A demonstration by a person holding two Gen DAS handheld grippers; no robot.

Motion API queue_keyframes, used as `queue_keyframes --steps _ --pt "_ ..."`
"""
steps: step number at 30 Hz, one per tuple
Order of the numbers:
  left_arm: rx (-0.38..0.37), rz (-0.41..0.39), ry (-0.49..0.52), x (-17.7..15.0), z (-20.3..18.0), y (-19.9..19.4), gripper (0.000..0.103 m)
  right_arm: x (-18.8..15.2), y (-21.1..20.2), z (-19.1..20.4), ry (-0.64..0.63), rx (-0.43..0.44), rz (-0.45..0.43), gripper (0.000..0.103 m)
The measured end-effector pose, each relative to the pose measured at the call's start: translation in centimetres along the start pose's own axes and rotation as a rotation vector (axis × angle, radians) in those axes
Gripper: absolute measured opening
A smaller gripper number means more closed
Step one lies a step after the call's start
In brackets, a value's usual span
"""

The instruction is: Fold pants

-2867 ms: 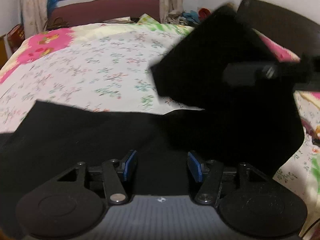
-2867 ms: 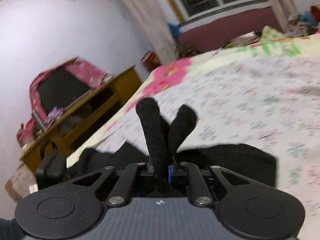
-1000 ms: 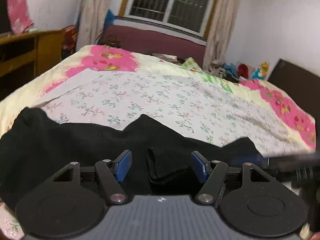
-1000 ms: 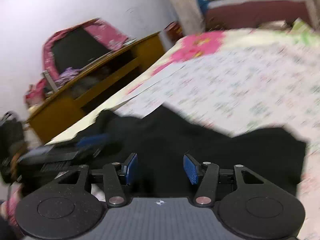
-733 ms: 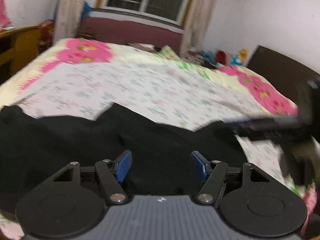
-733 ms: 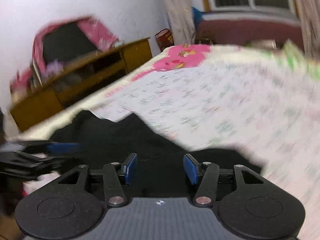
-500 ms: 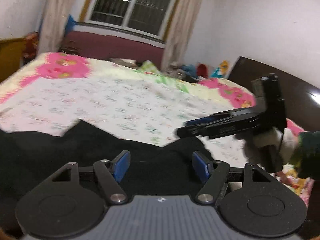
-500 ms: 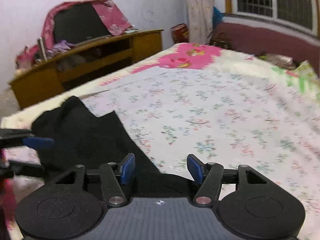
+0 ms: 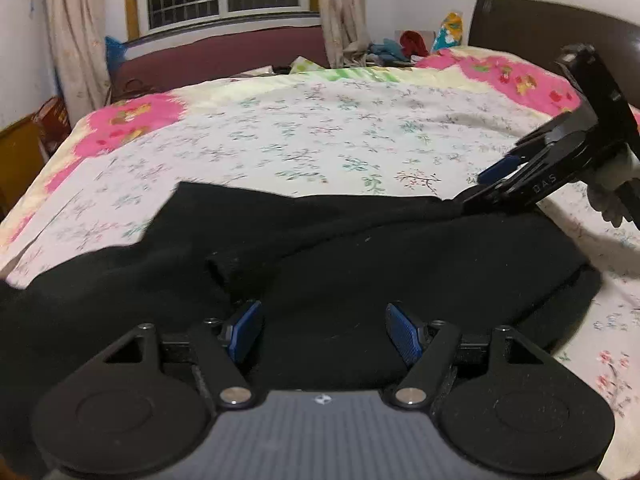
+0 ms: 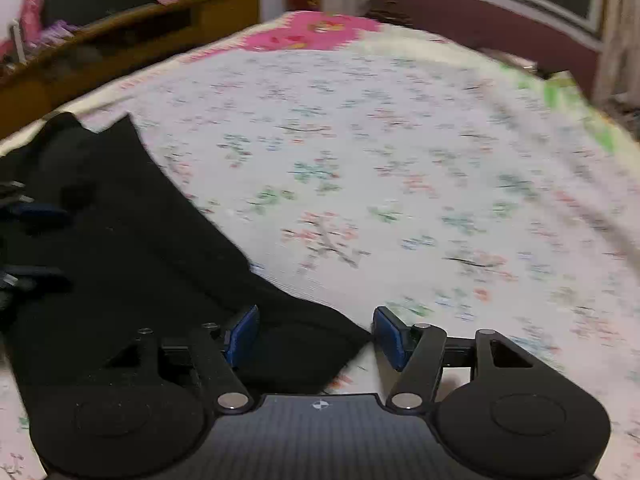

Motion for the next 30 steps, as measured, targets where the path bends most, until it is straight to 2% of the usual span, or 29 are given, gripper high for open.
queue_keyframes --steps 2,3,4,7,10,12,14,16,19,24,28,30 --pt "0.077 -0.003 -0.021 0.1 1.4 -1.0 0.078 0.8 -1.6 0.2 0.033 -0.018 -0.025 0.043" --pt "0.087 -0.007 -0.044 0.1 1.9 -1.5 0.078 1.1 -2.7 0.7 0.032 -0.015 -0.054 0.043" --pt "0.078 -0.021 -0.075 0.2 2.1 -2.3 0.078 1.3 -3.6 1.7 0.023 0.001 -0.084 0.043" --pt "0.024 -0.059 -0.126 0.5 1.6 -3.6 0.078 2.4 -6.3 7.2 -0.051 0.128 -0.155 0.041" --pt "0.004 -0.044 -0.093 0.4 0.3 -2.3 0.079 2.3 -6.0 11.8 -0.155 0.189 -0.151 0.038" --pt "0.035 0.014 -0.072 -0.7 0.6 -0.9 0.080 1.2 -4.3 12.0 -0.129 0.185 -0.094 0.038" --pt "0.063 0.041 -0.093 -1.5 1.6 -0.4 0.080 -0.4 -2.9 10.8 -0.145 0.128 -0.043 0.038" --pt "0.076 0.027 -0.143 -1.3 2.8 -1.3 0.080 -0.5 -2.9 9.7 -0.131 0.091 -0.042 0.038" --pt "0.128 -0.006 -0.193 -0.6 4.7 -3.0 0.080 0.8 -4.3 9.8 -0.096 0.097 -0.069 0.041" --pt "0.058 0.003 -0.232 -1.5 4.4 -5.4 0.080 0.7 -7.7 13.0 -0.139 0.234 -0.119 0.045" --pt "-0.014 0.051 -0.135 -2.8 1.1 -5.0 0.080 -0.8 -6.7 14.7 -0.155 0.263 -0.070 0.045" --pt "-0.010 0.070 -0.078 -3.3 0.1 -4.6 0.081 -1.4 -5.6 15.0 -0.178 0.244 -0.053 0.045"
Point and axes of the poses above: each gripper's, at about its wrist camera, not at the fingertips, and y roughly the way its jaws point, z to its left, x to its top, the point moved 9 cm from there along y, roughly the way its jaws point, and after that the axes turned 7 degrees about -y, right-handed, at the moved point
